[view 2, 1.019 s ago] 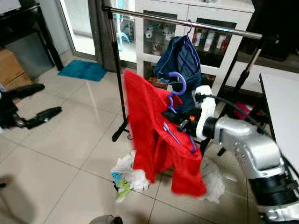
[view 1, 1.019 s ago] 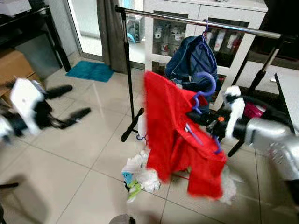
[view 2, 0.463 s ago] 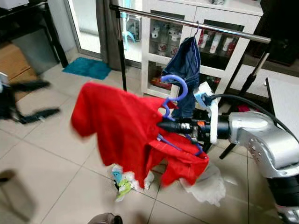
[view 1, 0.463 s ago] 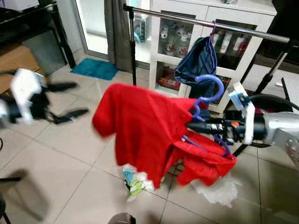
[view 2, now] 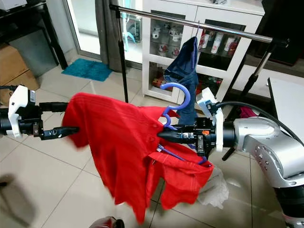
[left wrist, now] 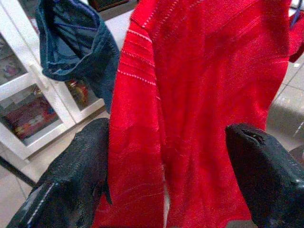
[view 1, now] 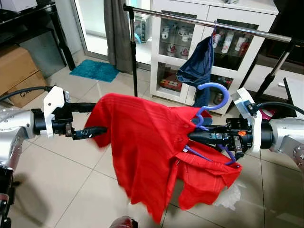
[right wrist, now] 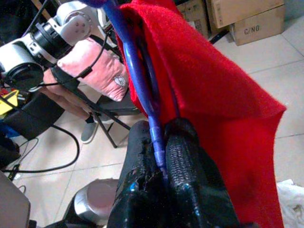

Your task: Hang hanger

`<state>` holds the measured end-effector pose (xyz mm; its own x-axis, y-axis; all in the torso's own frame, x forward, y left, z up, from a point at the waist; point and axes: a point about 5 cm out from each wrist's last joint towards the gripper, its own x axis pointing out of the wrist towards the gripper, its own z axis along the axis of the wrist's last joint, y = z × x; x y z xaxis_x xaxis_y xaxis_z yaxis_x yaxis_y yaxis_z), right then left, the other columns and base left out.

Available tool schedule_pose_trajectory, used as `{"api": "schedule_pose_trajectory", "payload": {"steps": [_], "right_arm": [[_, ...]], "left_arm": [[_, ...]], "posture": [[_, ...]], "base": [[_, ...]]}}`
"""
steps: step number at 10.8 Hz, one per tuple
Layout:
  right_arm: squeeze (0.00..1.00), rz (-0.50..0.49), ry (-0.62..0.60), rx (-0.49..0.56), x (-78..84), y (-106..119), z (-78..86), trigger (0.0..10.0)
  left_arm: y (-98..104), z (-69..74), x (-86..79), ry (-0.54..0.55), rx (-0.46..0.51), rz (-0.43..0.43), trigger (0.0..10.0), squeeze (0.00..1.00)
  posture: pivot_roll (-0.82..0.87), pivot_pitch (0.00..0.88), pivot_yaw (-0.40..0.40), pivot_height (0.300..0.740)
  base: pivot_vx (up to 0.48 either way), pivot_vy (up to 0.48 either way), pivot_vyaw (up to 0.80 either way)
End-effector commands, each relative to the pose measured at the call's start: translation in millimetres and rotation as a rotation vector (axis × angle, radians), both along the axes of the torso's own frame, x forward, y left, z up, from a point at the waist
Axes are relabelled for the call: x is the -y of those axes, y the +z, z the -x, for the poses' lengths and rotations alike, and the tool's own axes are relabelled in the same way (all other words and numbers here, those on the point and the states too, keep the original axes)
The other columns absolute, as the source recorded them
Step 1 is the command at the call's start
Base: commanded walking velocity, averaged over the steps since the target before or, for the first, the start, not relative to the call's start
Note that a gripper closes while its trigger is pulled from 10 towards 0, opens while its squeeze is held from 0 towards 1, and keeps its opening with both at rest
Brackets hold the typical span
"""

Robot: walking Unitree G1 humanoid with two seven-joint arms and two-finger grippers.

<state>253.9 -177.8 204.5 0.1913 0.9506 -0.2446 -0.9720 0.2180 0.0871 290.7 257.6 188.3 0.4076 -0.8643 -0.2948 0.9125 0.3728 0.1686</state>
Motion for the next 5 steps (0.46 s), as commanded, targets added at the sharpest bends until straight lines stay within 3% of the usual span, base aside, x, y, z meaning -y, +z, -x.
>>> {"api": "schedule_pose_trajectory", "payload": {"steps": [1,5], "right_arm": [[0.00,-0.025,0.013,0.050,1.6,10.2,2.7,10.0],[0.00,-0.038,0.018,0.047,-0.8,9.3,2.9,10.0]], "left_arm": [[2.2,-1.6,2.7,-0.022,-0.006,0.010,0.0,0.00],[-4.8,1.7,0.8,-0.028,-0.049,0.029,0.0,0.00]], "posture": [[0.00,0.000,0.046,0.740],[0.00,0.000,0.050,0.740]], "base": [[0.000,0.000,0.00],[0.000,0.000,0.00]]}}
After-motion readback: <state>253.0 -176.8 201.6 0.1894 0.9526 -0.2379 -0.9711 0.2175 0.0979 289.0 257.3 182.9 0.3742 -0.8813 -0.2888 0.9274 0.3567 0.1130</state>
